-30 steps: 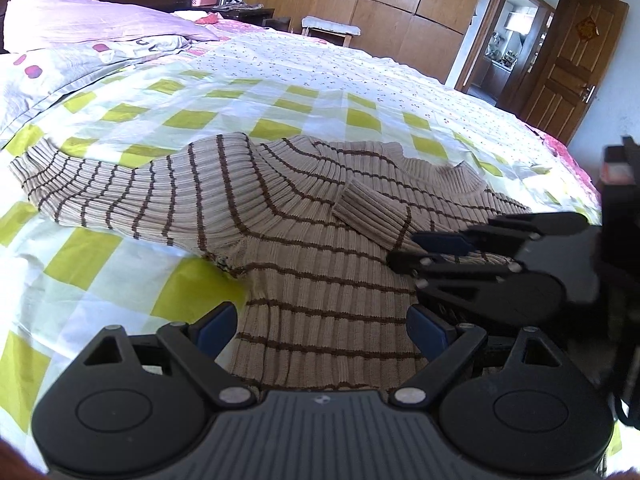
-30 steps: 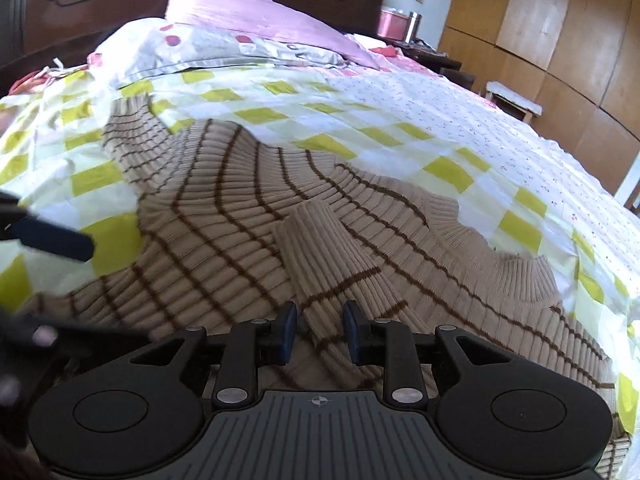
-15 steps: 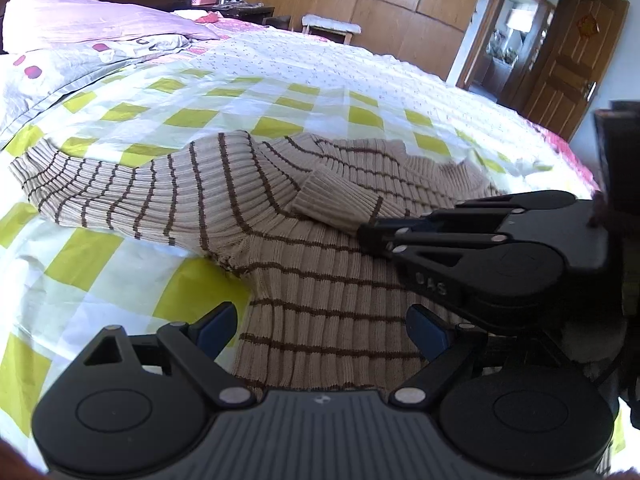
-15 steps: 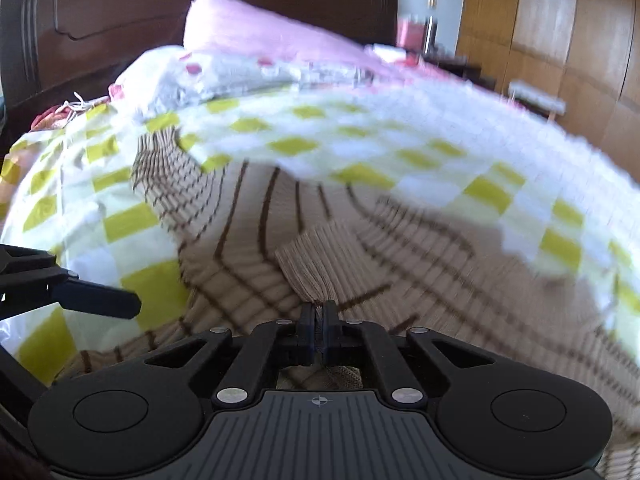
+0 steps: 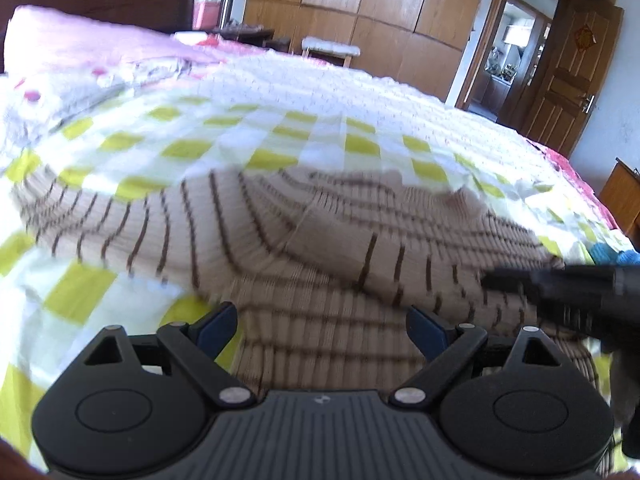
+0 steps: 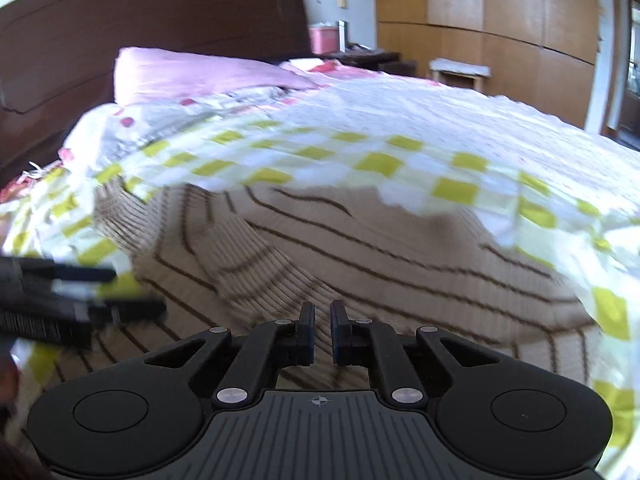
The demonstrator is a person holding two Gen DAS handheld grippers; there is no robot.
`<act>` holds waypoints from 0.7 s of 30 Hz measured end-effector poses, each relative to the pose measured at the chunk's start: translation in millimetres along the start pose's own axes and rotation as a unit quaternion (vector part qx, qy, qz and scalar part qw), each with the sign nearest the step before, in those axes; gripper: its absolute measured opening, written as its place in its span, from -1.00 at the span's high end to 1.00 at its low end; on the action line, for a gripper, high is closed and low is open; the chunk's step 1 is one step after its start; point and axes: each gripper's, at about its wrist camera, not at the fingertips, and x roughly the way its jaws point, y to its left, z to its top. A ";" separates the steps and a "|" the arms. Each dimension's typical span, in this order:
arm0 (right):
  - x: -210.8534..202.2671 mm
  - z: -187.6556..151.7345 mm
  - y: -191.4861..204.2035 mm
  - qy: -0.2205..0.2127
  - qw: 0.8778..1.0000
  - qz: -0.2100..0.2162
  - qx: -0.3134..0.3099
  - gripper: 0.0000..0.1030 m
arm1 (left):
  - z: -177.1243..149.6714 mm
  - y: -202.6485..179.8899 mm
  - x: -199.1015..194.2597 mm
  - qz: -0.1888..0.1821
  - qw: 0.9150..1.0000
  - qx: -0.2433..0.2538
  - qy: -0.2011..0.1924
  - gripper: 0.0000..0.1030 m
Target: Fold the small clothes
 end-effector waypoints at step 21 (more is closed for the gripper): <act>-30.6 -48.0 -69.4 0.014 0.989 -0.112 0.094 0.78 | 7.6 -14.6 71.2 0.059 0.997 0.049 0.023 -0.90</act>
